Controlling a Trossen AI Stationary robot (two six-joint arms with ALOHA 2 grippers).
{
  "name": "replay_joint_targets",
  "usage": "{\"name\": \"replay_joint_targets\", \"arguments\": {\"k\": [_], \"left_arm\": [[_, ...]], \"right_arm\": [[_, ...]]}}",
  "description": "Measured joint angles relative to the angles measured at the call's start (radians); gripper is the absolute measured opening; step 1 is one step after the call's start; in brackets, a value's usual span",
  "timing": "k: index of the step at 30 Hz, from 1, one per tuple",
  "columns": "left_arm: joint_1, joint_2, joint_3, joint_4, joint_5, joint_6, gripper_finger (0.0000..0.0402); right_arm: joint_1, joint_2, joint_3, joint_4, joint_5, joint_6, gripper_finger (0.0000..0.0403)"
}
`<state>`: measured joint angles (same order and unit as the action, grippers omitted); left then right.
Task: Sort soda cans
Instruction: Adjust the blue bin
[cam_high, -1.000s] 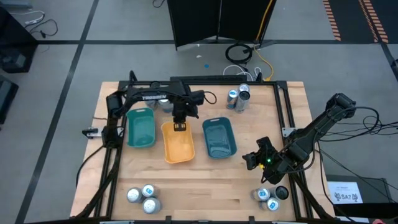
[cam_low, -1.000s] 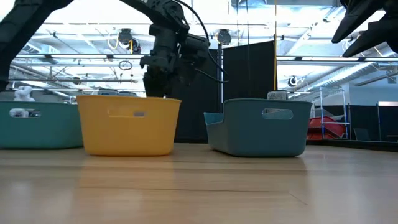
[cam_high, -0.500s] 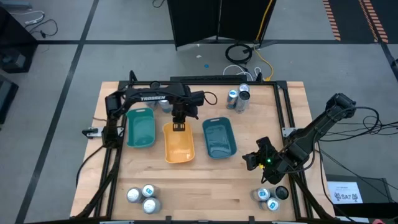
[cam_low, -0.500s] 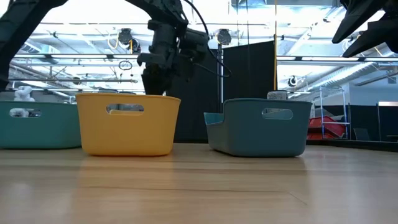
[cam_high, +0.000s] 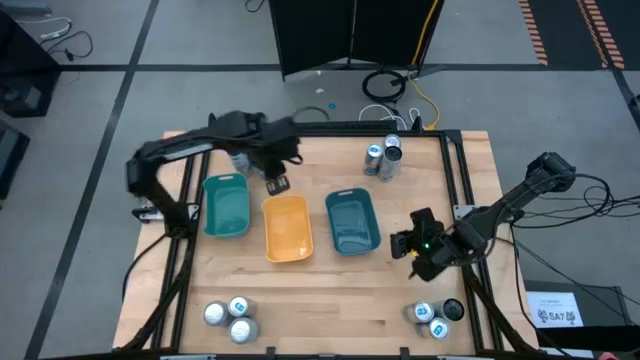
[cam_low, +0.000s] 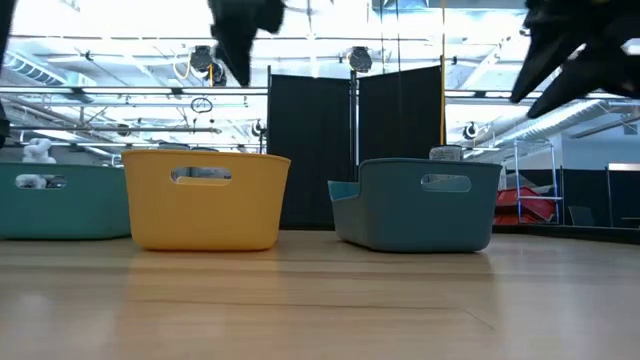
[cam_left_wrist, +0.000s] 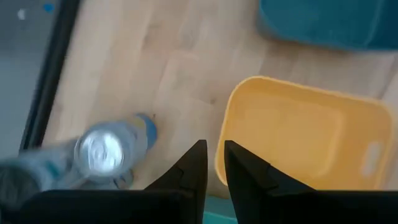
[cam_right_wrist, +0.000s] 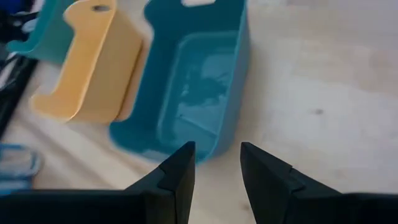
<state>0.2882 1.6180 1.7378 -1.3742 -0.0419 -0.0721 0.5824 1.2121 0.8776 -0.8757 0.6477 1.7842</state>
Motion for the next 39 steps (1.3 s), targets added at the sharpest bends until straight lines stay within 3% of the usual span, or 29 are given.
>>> {"name": "replay_joint_targets", "arguments": {"k": [6,12,16,23,31,39], "left_arm": [[-0.042,-0.268,-0.217,0.09,-0.147,-0.256,0.0065],[-0.049,-0.486,-0.468,0.108,-0.155,-0.584,0.0065],[-0.074,-0.567,-0.581,0.107,-0.159,-0.724,0.0065],[-0.118,-0.583,-0.67,0.085,-0.174,-0.833,0.0065],[-0.164,-0.575,-0.757,0.085,-0.152,-0.929,0.0065],[-0.187,-0.559,-0.831,0.207,-0.122,-0.996,0.0065]], "right_arm": [[-0.192,0.0,0.0,-0.003,-0.207,-0.187,0.0098],[-0.382,0.0,0.0,0.002,-0.338,-0.386,0.0017],[-0.502,0.006,0.0,0.002,-0.424,-0.486,0.0007],[-0.596,0.149,0.0,0.063,-0.538,-0.622,0.0001],[-0.591,0.318,-0.001,0.37,-0.624,-0.694,0.0],[-0.565,0.343,-0.001,0.446,-0.628,-0.679,0.0]]}}
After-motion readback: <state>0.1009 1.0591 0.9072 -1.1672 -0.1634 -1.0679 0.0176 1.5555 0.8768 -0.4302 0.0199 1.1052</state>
